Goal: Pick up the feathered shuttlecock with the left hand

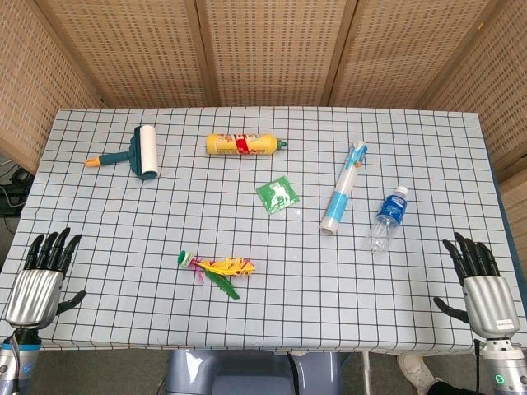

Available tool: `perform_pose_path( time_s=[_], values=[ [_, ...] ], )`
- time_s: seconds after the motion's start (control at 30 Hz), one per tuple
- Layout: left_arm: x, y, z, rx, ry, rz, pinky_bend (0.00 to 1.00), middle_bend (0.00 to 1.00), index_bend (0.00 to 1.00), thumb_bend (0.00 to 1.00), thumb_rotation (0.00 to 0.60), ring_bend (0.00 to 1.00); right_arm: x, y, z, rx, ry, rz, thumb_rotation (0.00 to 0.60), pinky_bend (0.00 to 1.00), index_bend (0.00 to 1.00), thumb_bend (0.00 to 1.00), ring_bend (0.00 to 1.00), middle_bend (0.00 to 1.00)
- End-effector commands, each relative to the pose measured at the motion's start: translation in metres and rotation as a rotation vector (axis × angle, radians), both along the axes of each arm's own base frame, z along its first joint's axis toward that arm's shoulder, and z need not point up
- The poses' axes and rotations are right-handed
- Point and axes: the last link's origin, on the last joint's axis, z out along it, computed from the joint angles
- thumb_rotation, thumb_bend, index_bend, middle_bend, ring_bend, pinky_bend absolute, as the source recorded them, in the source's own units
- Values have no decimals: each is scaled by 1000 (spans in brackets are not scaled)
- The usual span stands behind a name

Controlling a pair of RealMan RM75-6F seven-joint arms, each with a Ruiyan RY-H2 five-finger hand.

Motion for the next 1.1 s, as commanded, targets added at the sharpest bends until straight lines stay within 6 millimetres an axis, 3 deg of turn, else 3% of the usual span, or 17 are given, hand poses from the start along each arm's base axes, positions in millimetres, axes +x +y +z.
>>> perform_pose_path(
  time_s=[0.03,0.87,1.03,1.1],
  values=[
    [-1,0,0,-2,3,2,0,0,30,56,600,0,0,0,-1,4,4,-3,600,110,1,74,0,0],
    [5,1,-8,-55,-7,-20,0,0,43,82,600,0,-1,0,-1,13,2,-13,600,110,1,74,0,0],
    [20,12,-17,-103,-8,-59,0,0,58,85,600,0,-1,1,0,14,-3,-13,600,110,1,74,0,0],
    [40,29,-24,-159,-16,-110,0,0,73,91,600,0,-1,0,1,12,-7,-12,600,110,2,74,0,0]
  ],
)
